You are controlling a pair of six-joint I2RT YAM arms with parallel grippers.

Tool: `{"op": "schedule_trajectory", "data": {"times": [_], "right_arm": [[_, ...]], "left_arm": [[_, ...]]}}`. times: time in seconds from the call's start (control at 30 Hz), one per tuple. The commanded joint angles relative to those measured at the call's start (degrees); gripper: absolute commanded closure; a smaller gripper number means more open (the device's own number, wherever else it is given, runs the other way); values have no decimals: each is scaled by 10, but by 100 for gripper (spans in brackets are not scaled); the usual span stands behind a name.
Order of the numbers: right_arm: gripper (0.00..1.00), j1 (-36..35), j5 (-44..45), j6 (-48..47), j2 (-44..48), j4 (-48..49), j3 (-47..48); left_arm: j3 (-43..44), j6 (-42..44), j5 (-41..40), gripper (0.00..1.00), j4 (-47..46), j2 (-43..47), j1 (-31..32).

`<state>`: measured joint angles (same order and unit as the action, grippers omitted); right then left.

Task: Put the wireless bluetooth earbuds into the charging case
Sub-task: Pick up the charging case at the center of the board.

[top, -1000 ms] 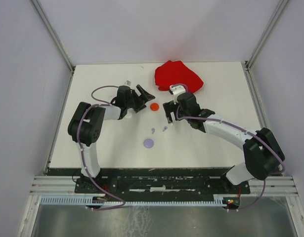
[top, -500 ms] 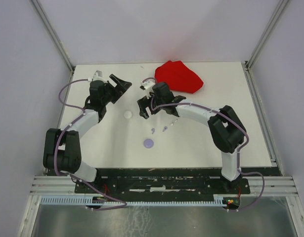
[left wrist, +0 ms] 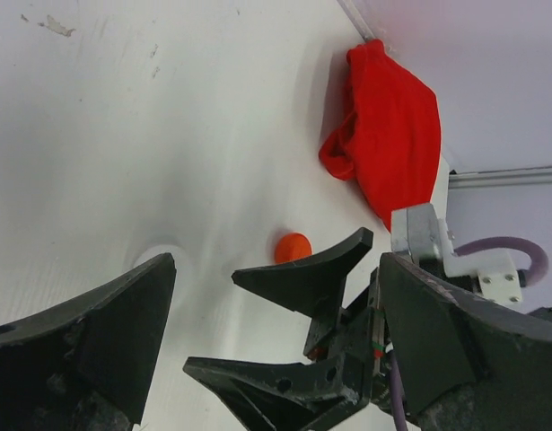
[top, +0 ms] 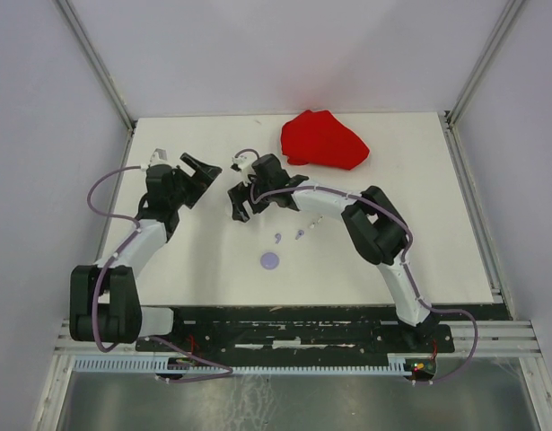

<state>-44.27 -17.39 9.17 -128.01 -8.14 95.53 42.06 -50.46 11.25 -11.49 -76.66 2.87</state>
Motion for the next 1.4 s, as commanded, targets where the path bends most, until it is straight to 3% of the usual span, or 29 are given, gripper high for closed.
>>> {"op": "schedule_trajectory", "data": {"times": [0.0,0.53,1.07,1.37], "right_arm": [[6,-7,-14,26,-24,27,45],[6,-29,-8,41,-84,16,120],[6,-67,7,20,-41,13,63],[6,-70,79,-31,-22,-3,52]], "left_arm": [[-10,11,15,0,6,36,-16],[-46,-8,14,0,38,123,-89],[-62,-10,51,0,40,139,-133],[-74,-16,61,1,33,145,-142]]}}
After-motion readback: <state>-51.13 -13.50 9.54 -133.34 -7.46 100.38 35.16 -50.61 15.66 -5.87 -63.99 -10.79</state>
